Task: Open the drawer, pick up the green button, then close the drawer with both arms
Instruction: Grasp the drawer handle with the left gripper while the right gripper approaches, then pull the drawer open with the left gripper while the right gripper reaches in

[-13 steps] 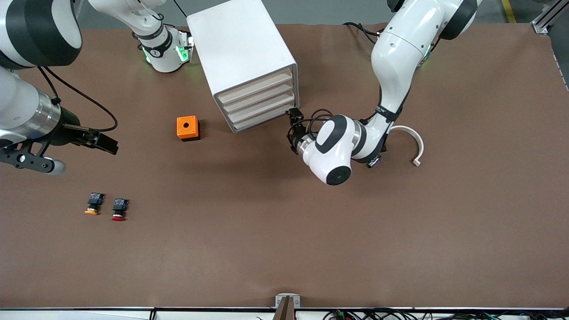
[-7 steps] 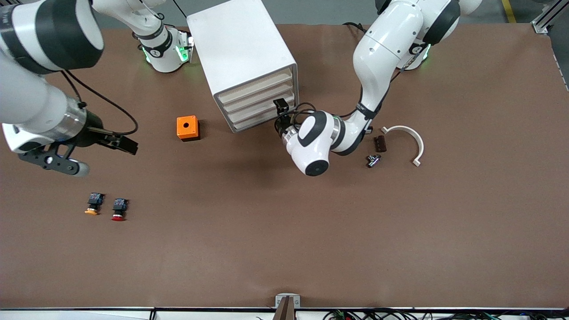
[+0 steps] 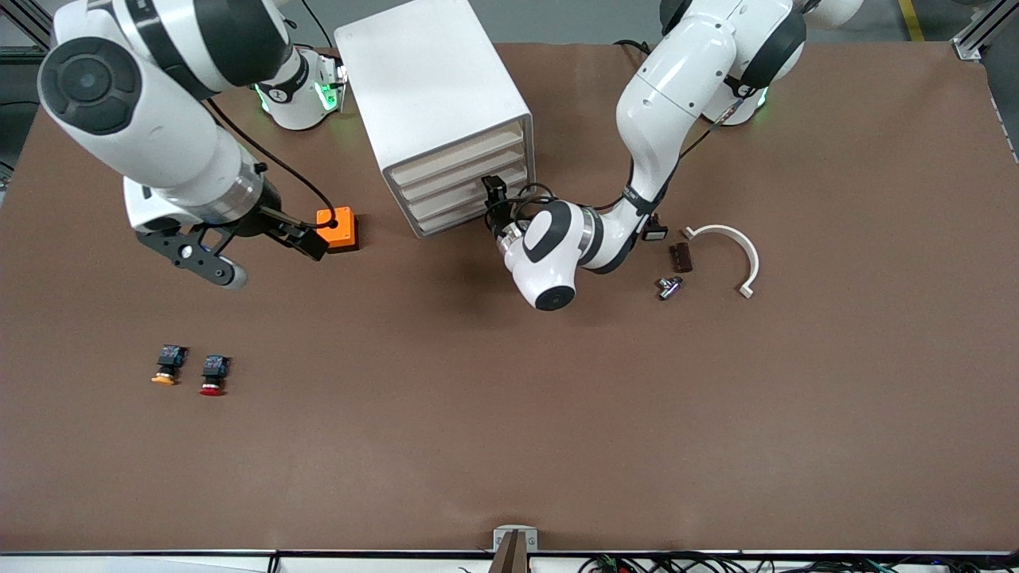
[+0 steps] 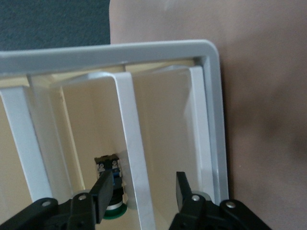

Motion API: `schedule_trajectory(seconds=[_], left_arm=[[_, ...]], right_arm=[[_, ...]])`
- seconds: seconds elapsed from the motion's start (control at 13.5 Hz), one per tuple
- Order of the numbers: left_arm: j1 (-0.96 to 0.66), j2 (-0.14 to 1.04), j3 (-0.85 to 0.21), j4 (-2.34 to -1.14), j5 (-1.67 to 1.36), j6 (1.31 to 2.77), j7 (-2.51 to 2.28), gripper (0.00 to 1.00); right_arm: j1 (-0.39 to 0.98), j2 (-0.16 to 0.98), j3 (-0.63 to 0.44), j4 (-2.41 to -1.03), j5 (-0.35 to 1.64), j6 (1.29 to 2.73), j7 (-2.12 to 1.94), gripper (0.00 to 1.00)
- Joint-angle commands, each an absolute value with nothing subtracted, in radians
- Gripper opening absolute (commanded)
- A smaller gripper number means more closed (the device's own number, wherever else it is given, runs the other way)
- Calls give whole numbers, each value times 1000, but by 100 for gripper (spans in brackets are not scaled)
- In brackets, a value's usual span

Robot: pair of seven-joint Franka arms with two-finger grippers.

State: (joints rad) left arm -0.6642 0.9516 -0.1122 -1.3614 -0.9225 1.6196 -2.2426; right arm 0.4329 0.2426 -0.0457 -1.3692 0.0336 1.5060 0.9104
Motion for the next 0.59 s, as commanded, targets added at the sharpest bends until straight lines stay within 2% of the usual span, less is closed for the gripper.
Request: schedule_trajectory(seconds=[0.0,0.15,0.3,0.52], left_arm=[[-675,959,-109,-1344,-950,1611,-2275,57],[-689,971,-107,-1342,-948,1611,-2278,42],[-684,985,-100,-1339,-948,1612,-2269,0],[-644,980,-75,-1333,-945,1612,-2266,0]], right_arm=[[468,253,-52,-1359,57,1499,1012,100],[508,264,-52,-1359,69,1505,1113,100],[550,281,-52,-1359,71,1509,1193,100],[589,308,-52,-1361,87,1529,1271,100]])
